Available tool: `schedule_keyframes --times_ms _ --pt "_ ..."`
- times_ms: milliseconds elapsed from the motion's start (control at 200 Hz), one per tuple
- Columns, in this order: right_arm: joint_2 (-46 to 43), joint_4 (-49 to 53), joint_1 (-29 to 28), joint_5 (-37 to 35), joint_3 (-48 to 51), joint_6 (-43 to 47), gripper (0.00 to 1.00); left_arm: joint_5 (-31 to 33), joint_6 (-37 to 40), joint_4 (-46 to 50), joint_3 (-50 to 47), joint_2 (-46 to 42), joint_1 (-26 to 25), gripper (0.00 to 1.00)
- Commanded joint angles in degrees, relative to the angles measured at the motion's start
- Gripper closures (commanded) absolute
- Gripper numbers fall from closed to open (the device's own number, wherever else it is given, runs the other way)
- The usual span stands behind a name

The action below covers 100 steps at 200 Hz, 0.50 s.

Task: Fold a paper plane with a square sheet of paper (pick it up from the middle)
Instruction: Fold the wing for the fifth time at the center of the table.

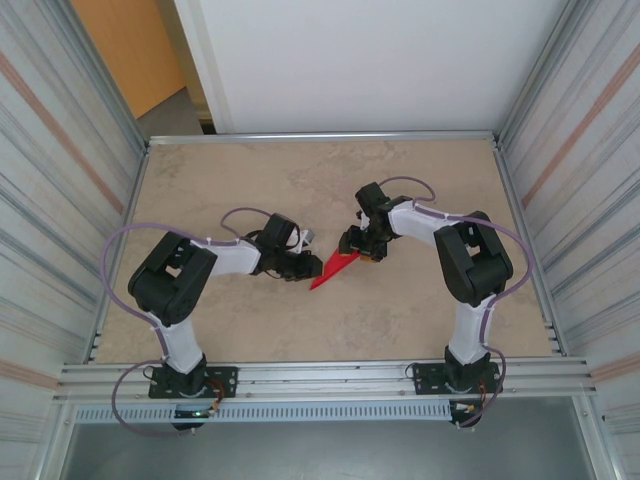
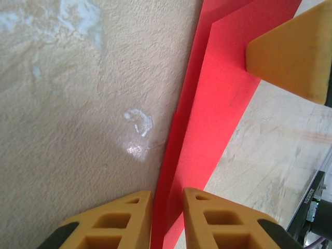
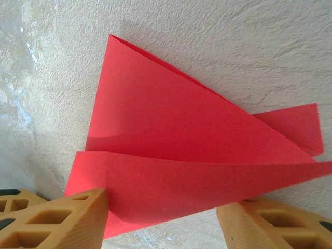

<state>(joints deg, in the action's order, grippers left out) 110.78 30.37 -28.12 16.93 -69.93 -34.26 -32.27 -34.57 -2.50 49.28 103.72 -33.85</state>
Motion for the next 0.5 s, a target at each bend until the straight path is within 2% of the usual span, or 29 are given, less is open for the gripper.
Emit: schedule_keyframes --times_ms 0,276,496 --pt "8.92 -3.74 -1.39 -4.13 3.51 0.12 0.41 4.45 0.71 4.59 -0.55 3.51 -0.61 0.78" --pt "9.28 -3.72 -1.49 -4.0 3.32 0.1 0.42 3.35 0.9 5.62 1.22 0.67 -0.56 0.75" --pt "9.14 -3.64 -1.48 -4.18 3.37 -0.01 0.42 7.69 0.14 8.28 2.49 -7.61 -0.44 0.69"
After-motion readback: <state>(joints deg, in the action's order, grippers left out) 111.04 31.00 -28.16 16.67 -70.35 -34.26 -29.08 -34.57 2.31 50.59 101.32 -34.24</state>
